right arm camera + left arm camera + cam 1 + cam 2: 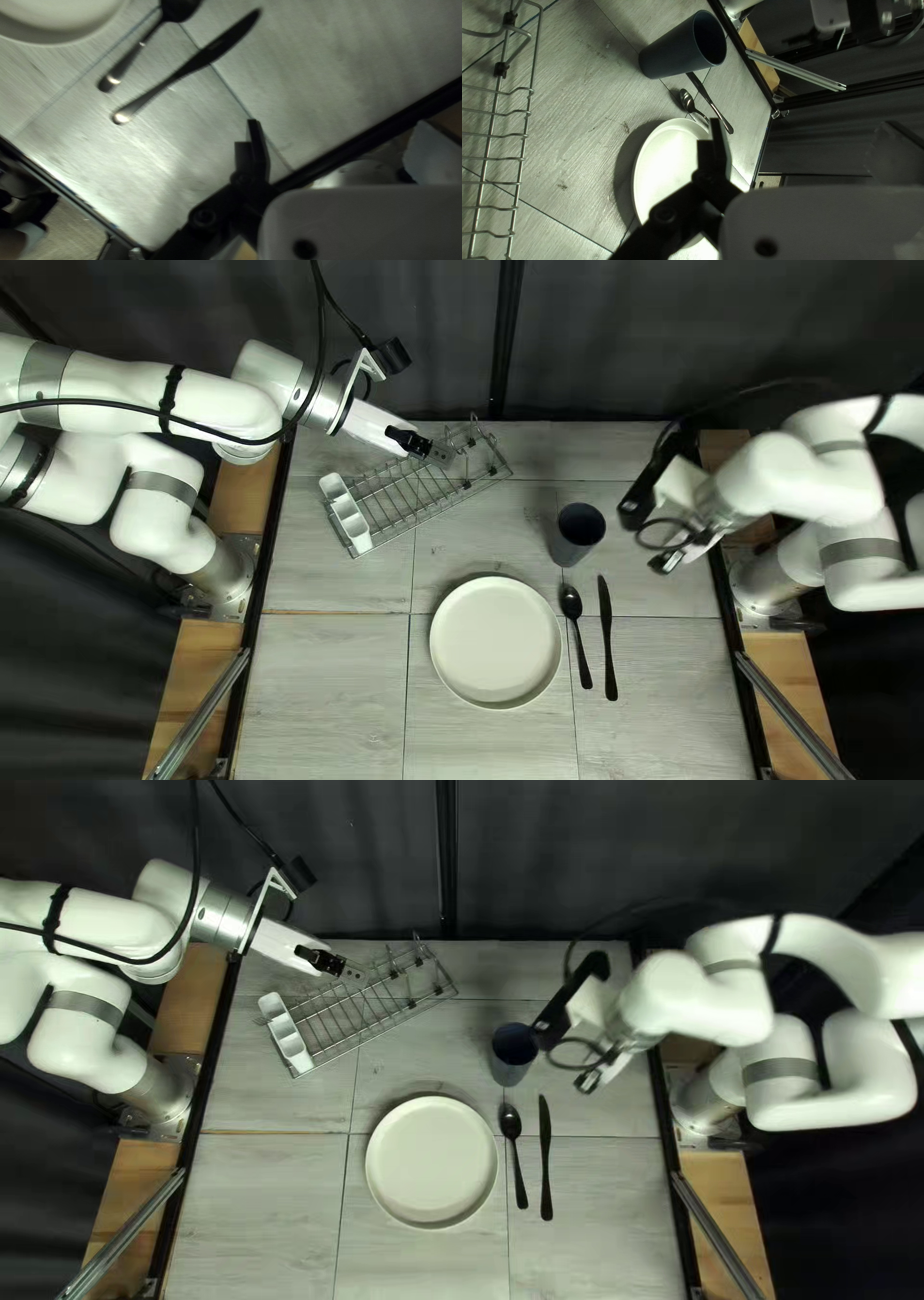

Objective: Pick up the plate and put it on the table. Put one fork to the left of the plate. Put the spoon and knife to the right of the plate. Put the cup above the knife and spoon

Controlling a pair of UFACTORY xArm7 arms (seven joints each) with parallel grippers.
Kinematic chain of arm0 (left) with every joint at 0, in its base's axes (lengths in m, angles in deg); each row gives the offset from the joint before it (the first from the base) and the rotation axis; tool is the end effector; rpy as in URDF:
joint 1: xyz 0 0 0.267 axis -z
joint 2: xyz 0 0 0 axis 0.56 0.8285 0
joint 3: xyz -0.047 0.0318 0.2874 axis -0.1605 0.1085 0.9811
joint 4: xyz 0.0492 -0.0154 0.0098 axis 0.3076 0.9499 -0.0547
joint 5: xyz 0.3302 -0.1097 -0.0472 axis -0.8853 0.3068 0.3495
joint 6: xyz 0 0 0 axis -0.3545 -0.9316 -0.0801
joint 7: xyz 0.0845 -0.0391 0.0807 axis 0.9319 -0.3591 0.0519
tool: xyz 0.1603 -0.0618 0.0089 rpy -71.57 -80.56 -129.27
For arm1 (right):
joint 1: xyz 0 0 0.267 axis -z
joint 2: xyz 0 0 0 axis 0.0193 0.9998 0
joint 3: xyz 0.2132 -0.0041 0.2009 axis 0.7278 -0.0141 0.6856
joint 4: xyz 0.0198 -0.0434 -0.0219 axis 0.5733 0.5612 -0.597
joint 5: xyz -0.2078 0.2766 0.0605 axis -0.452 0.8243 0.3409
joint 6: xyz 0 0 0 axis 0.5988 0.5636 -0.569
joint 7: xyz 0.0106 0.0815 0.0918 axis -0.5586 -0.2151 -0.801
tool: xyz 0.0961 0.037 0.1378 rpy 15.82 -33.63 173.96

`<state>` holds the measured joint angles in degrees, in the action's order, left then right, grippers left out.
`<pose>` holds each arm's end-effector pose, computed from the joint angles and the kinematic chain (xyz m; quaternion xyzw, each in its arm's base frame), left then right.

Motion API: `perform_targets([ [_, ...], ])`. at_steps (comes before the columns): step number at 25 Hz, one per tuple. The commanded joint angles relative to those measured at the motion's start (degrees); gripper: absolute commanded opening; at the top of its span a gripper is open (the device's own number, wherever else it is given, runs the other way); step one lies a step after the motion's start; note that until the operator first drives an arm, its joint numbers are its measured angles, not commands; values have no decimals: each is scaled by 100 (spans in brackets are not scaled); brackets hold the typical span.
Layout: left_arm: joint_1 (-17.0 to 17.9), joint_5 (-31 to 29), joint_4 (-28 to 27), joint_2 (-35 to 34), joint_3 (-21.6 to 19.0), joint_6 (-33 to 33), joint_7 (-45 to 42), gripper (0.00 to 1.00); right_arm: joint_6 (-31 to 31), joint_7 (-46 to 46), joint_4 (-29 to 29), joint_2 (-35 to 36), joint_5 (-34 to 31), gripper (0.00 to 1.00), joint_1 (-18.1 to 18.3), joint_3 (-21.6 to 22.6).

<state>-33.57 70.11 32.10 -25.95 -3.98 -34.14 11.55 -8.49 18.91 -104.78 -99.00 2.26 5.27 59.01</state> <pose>0.4510 0.1062 0.3297 0.7708 0.3922 0.4221 0.2718 0.2402 -0.0200 0.1982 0.9541 -0.2973 0.0319 0.0195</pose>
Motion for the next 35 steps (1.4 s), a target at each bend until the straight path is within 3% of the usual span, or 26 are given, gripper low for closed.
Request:
perform_targets([
  [1,0,0,0,0,0,0,0,100,1,2,2,-3,-1,100,0,-1],
  [4,174,140,17,83,130,219,271,100,1,2,2,-3,-1,100,0,-1],
  [5,27,-69,-116,346,-17,317,187,100,1,2,2,-3,-1,100,0,-1],
  [6,-287,-361,-141,363,-244,218,-48,100,1,2,2,-3,-1,100,0,-1],
  [7,-1516,-1283,-99,-85,-1083,-530,-948,100,1,2,2,-3,-1,100,0,-1],
  [8,-2057,-1670,-140,-341,-1410,-959,-1282,100,1,2,2,-3,-1,100,0,-1],
  [10,-2846,-2334,-283,-848,-1800,-1844,-1808,100,1,2,2,-3,-1,100,0,-1],
  [11,-2900,-2446,-326,-798,-1852,-1873,-1872,100,1,2,2,-3,-1,100,0,-1],
  [13,-3341,-2948,-548,-1322,-2013,-2744,-2234,100,1,2,2,-3,-1,100,0,-1],
  [17,-3727,-3646,-1152,-1781,-2291,-3976,-2744,100,1,2,2,-3,-1,100,0,-1],
  [22,-4270,-4331,-1863,-699,-3233,-4443,-3507,100,1,2,2,-3,-1,100,0,-1],
  [25,-4513,-4598,-2076,-66,-3681,-4196,-3758,100,1,2,2,-3,-1,100,0,-1],
  [33,-4513,-4598,-2076,-66,-3681,-4196,-3758,100,1,2,2,-3,-1,100,0,-1],
  [34,-4387,-4609,-2219,-701,-3231,-5079,-3649,100,1,2,2,-3,-1,100,0,-1],
  [35,-4329,-4980,-2906,-1431,-2705,-6695,-3586,100,1,2,2,-3,-1,100,0,-1],
])
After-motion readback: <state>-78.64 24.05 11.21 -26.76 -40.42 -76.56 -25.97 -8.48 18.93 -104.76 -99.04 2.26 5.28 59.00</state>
